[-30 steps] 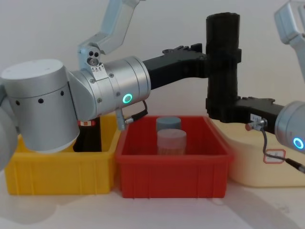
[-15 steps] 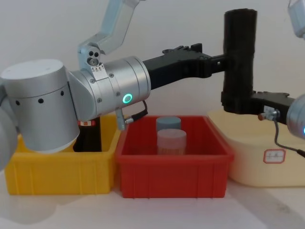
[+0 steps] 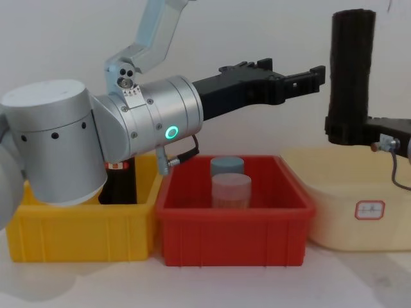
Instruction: Pick up the garbage bag with the one hand and transfer it to the other hand.
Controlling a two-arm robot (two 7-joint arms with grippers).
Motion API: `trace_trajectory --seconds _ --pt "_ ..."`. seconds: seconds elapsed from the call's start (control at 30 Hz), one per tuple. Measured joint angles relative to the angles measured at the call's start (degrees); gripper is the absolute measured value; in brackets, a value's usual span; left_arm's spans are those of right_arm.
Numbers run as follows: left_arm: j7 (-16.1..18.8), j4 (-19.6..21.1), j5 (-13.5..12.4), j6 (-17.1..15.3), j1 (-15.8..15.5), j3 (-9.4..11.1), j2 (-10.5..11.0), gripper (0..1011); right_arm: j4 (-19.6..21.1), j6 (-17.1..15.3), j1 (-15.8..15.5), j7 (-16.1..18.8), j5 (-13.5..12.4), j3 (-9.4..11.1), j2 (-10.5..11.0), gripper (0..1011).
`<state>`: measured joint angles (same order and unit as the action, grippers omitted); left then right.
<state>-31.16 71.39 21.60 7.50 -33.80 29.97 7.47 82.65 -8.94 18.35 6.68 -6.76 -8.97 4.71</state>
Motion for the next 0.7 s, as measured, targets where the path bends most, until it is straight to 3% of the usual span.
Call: trace_trajectory --seconds 0.7 --pt "0.0 0.0 0.0 0.0 0.0 0.0 0.0 1001 -4.2 -1.5 3.3 -5.3 3.4 3.5 0.2 596"
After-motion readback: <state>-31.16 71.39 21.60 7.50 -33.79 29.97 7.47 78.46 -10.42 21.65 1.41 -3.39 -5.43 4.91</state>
